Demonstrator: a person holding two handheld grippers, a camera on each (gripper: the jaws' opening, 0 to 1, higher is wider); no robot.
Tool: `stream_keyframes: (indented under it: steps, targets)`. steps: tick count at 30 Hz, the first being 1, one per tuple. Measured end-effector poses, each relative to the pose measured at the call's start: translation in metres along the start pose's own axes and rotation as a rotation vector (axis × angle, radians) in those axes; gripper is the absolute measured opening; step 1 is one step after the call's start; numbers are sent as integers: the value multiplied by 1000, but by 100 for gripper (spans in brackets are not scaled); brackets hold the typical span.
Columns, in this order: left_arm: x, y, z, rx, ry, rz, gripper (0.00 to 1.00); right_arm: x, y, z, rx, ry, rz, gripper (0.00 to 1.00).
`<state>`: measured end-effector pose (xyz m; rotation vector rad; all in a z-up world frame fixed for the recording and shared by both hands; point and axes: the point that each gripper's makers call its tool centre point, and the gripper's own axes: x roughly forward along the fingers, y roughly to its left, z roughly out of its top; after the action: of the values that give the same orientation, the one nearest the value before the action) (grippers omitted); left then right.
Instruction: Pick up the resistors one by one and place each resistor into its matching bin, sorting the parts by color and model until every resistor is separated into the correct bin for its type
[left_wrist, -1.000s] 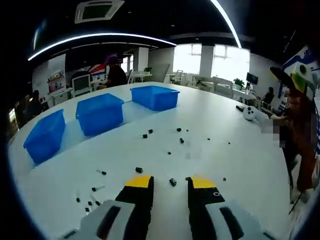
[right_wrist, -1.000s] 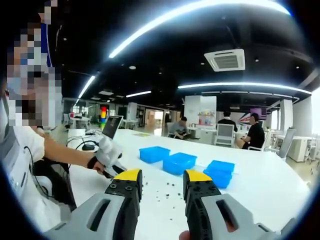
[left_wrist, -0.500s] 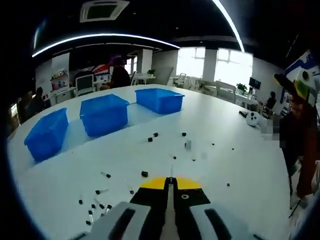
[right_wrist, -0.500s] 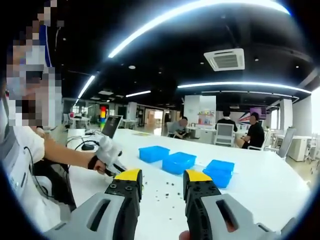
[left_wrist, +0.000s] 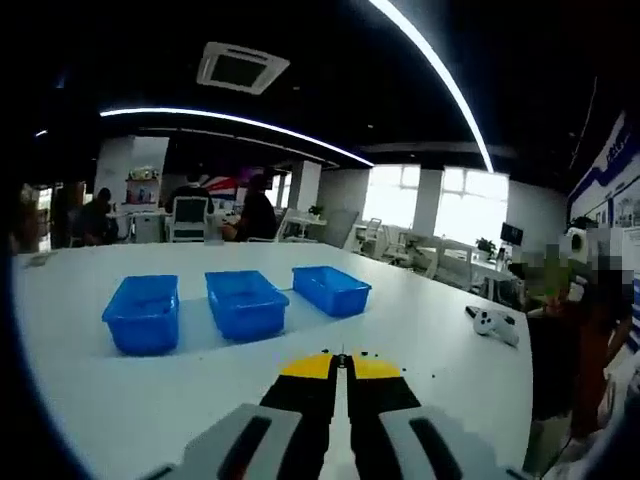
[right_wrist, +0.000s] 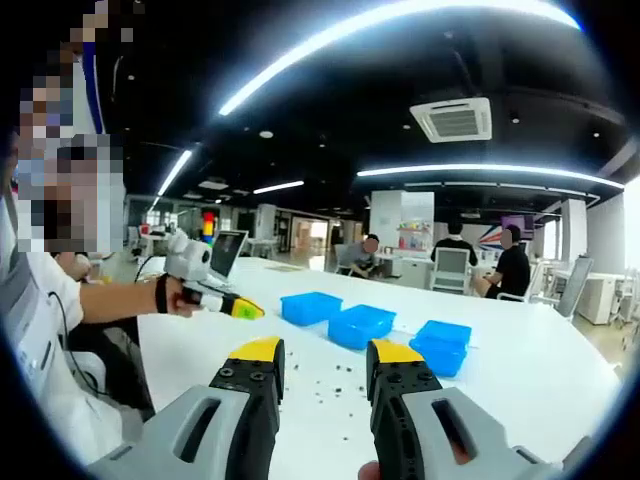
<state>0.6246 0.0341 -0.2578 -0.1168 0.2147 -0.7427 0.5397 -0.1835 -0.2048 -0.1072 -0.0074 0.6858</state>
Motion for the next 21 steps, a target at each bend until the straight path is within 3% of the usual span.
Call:
stream_keyframes:
  steps: [4,8,13,21]
  targets:
    - [-36,17,12,-36,-89,43,7,3,4,-2,0,4,10,35]
    - [-72,31,14,-56,-151,85,7,5,8,-3,0,9,20,35]
    - [-98,37,11,-59,-176,109,7,7,11,-7,2,20,25,35]
    - [-95,38,13,-30,-173,123,7,9,15,-9,-2,32,31,35]
